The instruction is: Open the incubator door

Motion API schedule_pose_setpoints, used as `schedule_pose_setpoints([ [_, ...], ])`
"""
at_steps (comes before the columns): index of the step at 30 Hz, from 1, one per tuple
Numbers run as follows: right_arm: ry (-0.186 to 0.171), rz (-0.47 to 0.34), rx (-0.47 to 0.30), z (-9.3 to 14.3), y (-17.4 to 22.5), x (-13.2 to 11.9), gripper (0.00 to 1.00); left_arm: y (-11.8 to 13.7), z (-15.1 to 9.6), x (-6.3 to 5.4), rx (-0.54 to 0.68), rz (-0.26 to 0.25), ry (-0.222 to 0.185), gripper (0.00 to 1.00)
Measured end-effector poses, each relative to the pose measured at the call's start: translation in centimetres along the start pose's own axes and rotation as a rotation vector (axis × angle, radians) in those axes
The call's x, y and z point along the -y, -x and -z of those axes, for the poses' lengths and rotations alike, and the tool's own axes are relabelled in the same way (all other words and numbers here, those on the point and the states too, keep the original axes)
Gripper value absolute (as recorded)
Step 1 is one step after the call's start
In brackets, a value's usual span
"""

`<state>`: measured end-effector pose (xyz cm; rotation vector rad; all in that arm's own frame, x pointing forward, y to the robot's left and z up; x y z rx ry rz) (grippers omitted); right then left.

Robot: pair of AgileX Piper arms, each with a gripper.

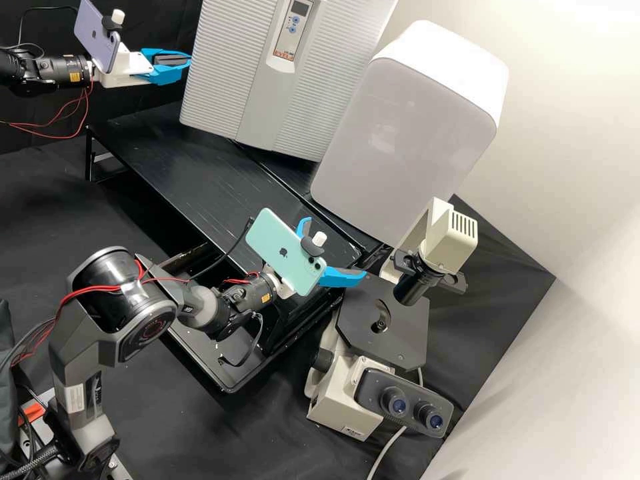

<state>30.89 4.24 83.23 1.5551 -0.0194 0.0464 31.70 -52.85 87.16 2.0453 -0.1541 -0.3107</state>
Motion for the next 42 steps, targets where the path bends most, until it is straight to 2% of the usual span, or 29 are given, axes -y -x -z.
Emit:
schedule_pose_setpoints([
  [12,0.0,0.0,0.0,0.0,0.0,0.0,1.0,-0.1,-0.1,0.0,-0.003,0.0,0.02,0.0],
  [18,0.0,0.0,0.0,0.0,0.0,0.0,1.0,-0.1,-0.1,0.0,-0.002,0.0,0.071,0.0],
  [21,0.0,0.0,0.0,0.0,0.0,0.0,1.0,0.1,-0.3,0.3,0.002,0.008,0.081,0.0],
  [37,0.0,0.0,0.0,0.0,0.0,0.0,1.0,2.6,-2.6,0.9,0.134,0.038,0.033,0.0],
  [42,0.0,0.0,0.0,0.0,0.0,0.0,1.0,2.9,-3.1,1.2,0.194,0.037,0.034,0.0],
])
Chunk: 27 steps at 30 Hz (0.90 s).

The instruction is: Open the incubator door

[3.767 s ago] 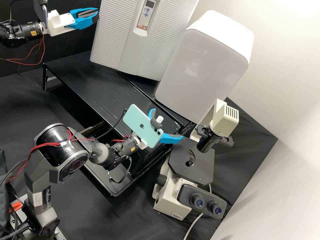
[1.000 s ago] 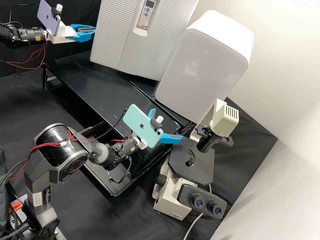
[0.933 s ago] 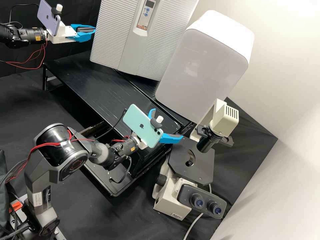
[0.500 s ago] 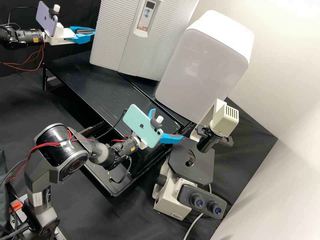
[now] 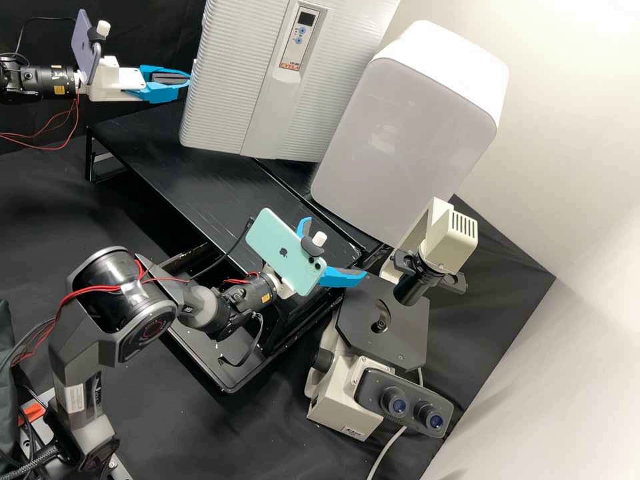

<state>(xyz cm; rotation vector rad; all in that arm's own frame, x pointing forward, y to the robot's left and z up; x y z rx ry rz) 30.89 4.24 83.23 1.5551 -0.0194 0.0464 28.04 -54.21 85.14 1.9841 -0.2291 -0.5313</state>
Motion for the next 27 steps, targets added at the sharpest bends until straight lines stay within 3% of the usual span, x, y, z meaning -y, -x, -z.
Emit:
schedule_pose_setpoints([
  [3,0.0,0.0,0.0,0.0,0.0,0.0,1.0,0.0,-0.6,0.2,0.049,0.007,-0.003,0.0],
  [10,0.0,0.0,0.0,0.0,0.0,0.0,1.0,-0.4,-3.8,1.9,0.295,0.097,-0.113,0.0],
  [19,0.0,0.0,0.0,0.0,0.0,0.0,1.0,-0.4,-4.0,1.9,0.305,0.084,-0.114,0.0],
  [23,0.0,0.0,0.0,0.0,0.0,0.0,1.0,-0.5,-3.5,1.9,0.228,0.054,-0.155,0.0],
  [24,0.0,0.0,0.0,0.0,0.0,0.0,1.0,-0.5,-3.4,1.8,0.205,0.04,-0.163,1.0],
  [27,0.0,0.0,0.0,0.0,0.0,0.0,1.0,-0.7,-3.0,1.8,0.123,0.031,-0.188,1.0],
])
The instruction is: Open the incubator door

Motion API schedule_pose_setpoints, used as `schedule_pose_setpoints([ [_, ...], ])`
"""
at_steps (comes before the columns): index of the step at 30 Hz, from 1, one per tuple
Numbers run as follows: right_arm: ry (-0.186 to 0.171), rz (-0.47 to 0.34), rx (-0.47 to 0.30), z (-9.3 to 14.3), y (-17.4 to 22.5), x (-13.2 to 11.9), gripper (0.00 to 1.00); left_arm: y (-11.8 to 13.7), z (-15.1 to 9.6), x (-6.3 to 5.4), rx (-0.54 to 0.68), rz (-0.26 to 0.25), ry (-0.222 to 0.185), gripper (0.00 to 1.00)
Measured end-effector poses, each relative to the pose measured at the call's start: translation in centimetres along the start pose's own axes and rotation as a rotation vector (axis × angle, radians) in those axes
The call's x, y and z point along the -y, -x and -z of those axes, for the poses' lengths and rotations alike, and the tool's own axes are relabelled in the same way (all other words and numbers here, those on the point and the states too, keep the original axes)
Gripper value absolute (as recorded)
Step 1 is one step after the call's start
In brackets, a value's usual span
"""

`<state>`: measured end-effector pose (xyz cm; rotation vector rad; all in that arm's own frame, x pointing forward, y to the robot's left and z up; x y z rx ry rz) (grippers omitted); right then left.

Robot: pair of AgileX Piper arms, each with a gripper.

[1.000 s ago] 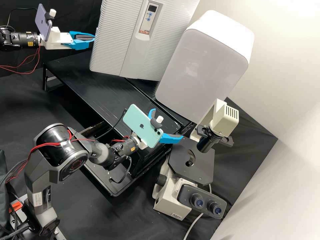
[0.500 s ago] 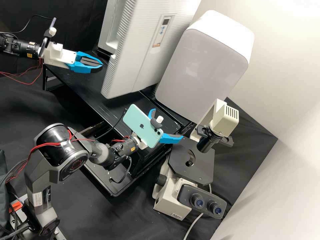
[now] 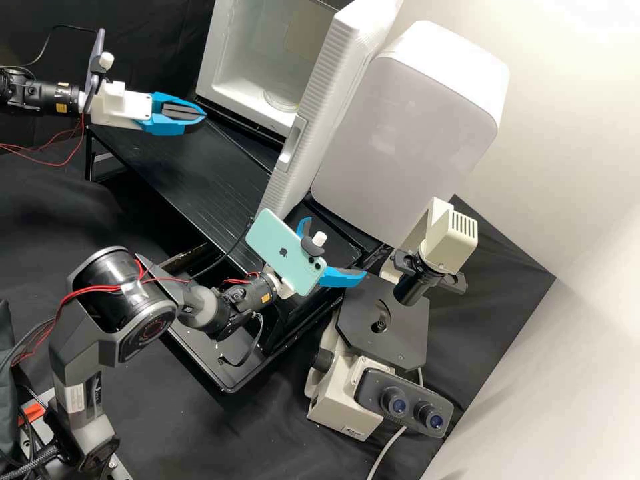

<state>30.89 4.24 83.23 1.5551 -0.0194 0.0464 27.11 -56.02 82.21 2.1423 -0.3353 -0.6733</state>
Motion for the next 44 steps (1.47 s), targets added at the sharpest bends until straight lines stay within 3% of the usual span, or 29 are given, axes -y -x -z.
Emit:
schedule_pose_setpoints([
  [10,0.0,0.0,0.0,0.0,0.0,0.0,1.0,0.1,0.7,0.1,-0.117,-0.012,-0.105,1.0],
  [16,0.0,0.0,0.0,0.0,0.0,0.0,1.0,0.6,2.0,-0.1,-0.283,-0.061,-0.072,1.0],
  [19,0.0,0.0,0.0,0.0,0.0,0.0,1.0,1.0,2.6,0.1,-0.362,-0.076,-0.03,1.0],
  [25,0.0,0.0,0.0,0.0,0.0,0.0,1.0,1.4,3.2,0.3,-0.418,-0.085,0.006,1.0],
  [33,0.0,0.0,0.0,0.0,0.0,0.0,1.0,2.1,3.9,0.8,-0.516,-0.074,-0.02,1.0],
  [37,0.0,0.0,0.0,0.0,0.0,0.0,1.0,2.2,4.4,0.7,-0.578,-0.117,-0.037,1.0],
  [44,0.0,0.0,0.0,0.0,0.0,0.0,1.0,3.0,5.2,1.6,-0.633,-0.206,-0.01,1.0],
])
